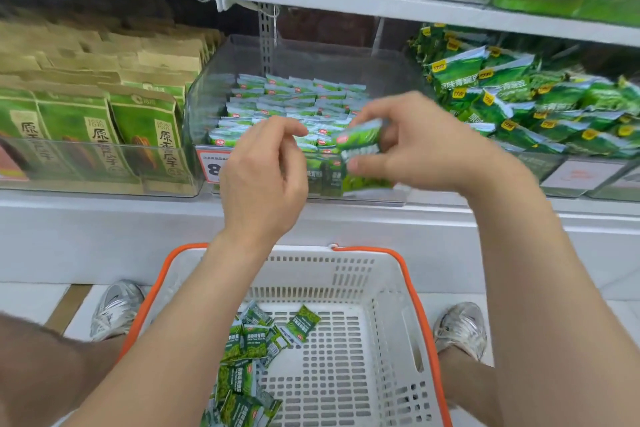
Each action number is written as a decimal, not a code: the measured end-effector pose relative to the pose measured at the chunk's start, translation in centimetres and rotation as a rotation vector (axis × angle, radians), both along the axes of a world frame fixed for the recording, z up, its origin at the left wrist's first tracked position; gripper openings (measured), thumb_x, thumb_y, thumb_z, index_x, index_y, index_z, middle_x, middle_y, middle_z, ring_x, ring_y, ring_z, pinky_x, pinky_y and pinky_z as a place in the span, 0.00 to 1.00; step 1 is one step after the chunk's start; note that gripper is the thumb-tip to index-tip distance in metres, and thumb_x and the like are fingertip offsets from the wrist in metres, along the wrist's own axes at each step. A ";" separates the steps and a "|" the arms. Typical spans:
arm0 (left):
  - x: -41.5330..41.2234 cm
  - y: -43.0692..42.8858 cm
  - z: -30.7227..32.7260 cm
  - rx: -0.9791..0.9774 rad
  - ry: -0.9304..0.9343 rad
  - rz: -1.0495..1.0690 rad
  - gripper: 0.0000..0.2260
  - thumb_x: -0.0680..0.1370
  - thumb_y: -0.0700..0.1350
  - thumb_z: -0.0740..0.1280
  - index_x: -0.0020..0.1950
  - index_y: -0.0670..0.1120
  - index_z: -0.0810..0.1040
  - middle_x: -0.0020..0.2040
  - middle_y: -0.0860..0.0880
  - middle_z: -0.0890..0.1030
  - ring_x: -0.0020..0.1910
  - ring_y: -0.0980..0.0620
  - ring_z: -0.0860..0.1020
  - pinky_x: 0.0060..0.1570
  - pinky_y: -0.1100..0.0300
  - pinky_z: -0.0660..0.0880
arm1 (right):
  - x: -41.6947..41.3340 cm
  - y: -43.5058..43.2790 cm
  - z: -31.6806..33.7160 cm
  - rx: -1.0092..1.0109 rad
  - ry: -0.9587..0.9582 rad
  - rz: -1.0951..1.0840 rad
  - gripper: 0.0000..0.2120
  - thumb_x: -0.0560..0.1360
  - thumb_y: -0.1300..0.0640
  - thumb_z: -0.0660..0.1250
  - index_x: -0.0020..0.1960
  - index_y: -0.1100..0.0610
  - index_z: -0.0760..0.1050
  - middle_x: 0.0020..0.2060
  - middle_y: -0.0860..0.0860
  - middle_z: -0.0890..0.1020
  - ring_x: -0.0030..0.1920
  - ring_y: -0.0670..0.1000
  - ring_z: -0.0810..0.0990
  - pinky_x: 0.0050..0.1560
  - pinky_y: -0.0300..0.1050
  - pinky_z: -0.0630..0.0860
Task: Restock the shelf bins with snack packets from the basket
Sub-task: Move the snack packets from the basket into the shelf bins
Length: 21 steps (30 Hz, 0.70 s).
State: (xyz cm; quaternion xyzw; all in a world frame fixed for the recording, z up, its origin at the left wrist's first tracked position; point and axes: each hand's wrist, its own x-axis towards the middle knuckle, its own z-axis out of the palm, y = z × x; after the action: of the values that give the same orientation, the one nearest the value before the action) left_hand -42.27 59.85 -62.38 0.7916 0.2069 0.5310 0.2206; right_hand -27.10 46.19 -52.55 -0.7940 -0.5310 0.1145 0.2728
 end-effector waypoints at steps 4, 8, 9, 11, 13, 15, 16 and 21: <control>1.0 0.7 0.1 0.202 0.252 -0.041 0.16 0.75 0.40 0.63 0.60 0.46 0.82 0.59 0.49 0.82 0.61 0.43 0.77 0.62 0.42 0.70 | 2.7 1.0 -1.3 0.281 -0.255 -0.208 0.12 0.78 0.50 0.71 0.61 0.47 0.77 0.37 0.43 0.74 0.47 0.58 0.78 0.50 0.49 0.74; 1.4 0.5 -0.4 0.248 0.664 0.044 0.25 0.72 0.47 0.61 0.69 0.51 0.78 0.65 0.51 0.81 0.67 0.44 0.74 0.74 0.41 0.60 | 3.4 2.7 -3.1 0.167 -0.305 -0.263 0.13 0.77 0.55 0.70 0.61 0.49 0.81 0.44 0.52 0.80 0.58 0.63 0.78 0.60 0.51 0.76; 1.4 0.5 -0.6 0.265 0.701 0.067 0.25 0.71 0.48 0.61 0.68 0.52 0.78 0.62 0.51 0.81 0.64 0.44 0.74 0.71 0.43 0.61 | 3.5 3.0 -3.3 0.106 -0.310 -0.268 0.13 0.76 0.56 0.71 0.60 0.49 0.82 0.49 0.55 0.82 0.61 0.62 0.77 0.61 0.51 0.76; 1.6 0.6 -0.7 0.273 0.700 0.099 0.23 0.71 0.48 0.61 0.65 0.52 0.78 0.57 0.51 0.82 0.59 0.44 0.75 0.65 0.46 0.62 | 3.7 3.5 -3.3 -0.015 -0.309 -0.293 0.16 0.75 0.59 0.72 0.61 0.49 0.82 0.58 0.57 0.82 0.66 0.61 0.74 0.61 0.52 0.75; 1.7 0.6 -0.8 0.279 0.685 0.116 0.20 0.71 0.47 0.61 0.62 0.52 0.79 0.55 0.52 0.82 0.57 0.44 0.75 0.62 0.47 0.63 | 3.9 4.1 -2.9 -0.118 -0.291 -0.330 0.18 0.74 0.60 0.71 0.63 0.51 0.82 0.61 0.58 0.80 0.67 0.61 0.74 0.57 0.51 0.75; 1.8 0.5 -0.9 0.289 0.677 0.116 0.19 0.70 0.47 0.61 0.61 0.52 0.79 0.54 0.53 0.82 0.56 0.44 0.75 0.62 0.46 0.63 | 3.9 4.7 -2.4 -0.208 -0.250 -0.338 0.16 0.73 0.63 0.69 0.60 0.54 0.83 0.59 0.60 0.79 0.62 0.61 0.78 0.53 0.50 0.78; 1.7 0.5 -0.9 0.288 0.671 0.110 0.19 0.70 0.46 0.61 0.60 0.52 0.79 0.54 0.53 0.82 0.56 0.44 0.75 0.62 0.46 0.64 | 3.8 5.0 -2.3 -0.245 -0.222 -0.330 0.15 0.73 0.64 0.67 0.57 0.55 0.84 0.57 0.60 0.80 0.58 0.60 0.82 0.53 0.52 0.81; 1.7 0.6 -0.8 0.274 0.669 0.090 0.19 0.70 0.46 0.62 0.61 0.53 0.79 0.54 0.54 0.82 0.57 0.46 0.75 0.63 0.48 0.63 | 4.0 5.5 -2.2 -0.276 -0.115 -0.370 0.10 0.73 0.68 0.69 0.50 0.58 0.84 0.58 0.60 0.76 0.36 0.59 0.87 0.37 0.49 0.86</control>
State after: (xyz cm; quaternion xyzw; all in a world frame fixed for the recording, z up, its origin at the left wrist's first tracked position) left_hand -40.61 60.42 -63.19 0.9337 0.2294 0.2748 0.0089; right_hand -23.12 51.74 -54.78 -0.9128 -0.3703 0.0888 0.1474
